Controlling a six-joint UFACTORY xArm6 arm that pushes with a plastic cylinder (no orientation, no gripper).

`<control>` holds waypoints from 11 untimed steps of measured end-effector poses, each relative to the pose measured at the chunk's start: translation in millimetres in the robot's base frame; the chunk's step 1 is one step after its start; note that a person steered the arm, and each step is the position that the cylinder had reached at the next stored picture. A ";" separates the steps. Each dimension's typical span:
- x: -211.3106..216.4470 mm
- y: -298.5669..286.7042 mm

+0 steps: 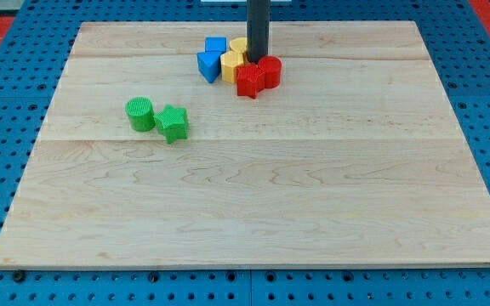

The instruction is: Push the red circle into the yellow hexagon

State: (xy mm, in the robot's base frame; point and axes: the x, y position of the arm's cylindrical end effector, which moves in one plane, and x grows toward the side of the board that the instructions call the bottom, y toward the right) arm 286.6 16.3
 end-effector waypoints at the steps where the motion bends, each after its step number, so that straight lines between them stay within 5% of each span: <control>1: -7.2 5.6; 4: 14.2 63.1; 11: 2.0 -9.1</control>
